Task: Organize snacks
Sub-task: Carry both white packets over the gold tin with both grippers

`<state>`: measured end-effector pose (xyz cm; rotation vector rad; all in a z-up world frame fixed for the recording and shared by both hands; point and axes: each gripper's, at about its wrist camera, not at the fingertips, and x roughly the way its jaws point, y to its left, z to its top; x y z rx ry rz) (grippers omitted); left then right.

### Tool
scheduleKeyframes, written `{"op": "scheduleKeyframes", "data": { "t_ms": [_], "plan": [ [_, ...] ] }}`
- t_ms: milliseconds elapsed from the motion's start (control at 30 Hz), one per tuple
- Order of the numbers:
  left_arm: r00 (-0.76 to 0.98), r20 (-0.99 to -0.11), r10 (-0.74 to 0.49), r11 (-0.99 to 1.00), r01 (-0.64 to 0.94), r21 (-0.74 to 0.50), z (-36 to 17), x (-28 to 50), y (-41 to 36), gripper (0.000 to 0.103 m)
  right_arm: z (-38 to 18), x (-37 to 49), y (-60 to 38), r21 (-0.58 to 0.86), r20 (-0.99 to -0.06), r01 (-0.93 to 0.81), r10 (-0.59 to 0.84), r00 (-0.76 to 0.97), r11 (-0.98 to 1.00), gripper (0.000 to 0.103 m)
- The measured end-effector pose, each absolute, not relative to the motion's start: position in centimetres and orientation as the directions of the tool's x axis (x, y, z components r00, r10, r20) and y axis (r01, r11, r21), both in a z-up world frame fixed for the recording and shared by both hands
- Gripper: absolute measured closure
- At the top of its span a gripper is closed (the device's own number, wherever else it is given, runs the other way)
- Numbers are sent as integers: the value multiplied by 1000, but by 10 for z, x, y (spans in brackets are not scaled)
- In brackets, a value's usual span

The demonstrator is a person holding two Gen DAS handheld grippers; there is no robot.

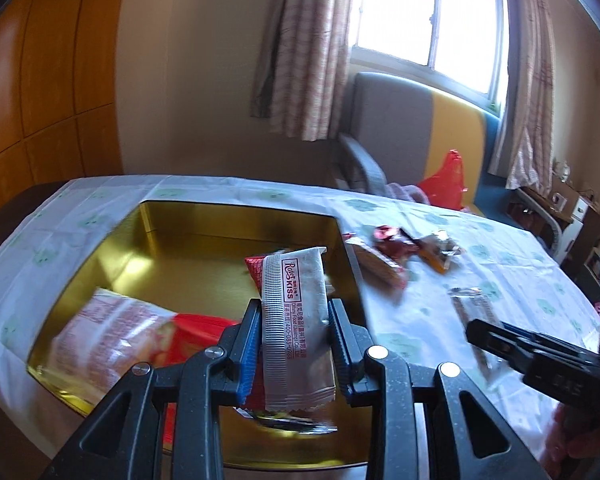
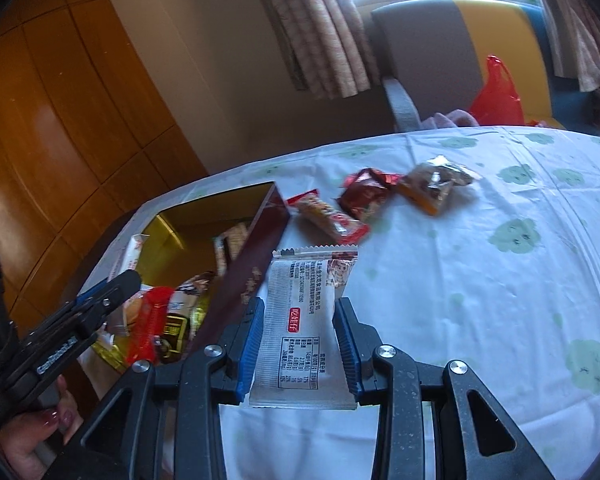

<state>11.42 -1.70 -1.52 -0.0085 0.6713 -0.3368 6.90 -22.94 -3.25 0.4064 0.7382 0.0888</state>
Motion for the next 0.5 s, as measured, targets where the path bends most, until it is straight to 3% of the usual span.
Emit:
{"op": "scheduleKeyframes", "data": {
  "t_ms": [500],
  "plan": [
    [643,-743,-187,980,176,-94,-43,187,30,70,-26,90,-169,377,-641,-49,299,707,925,66]
  ]
}}
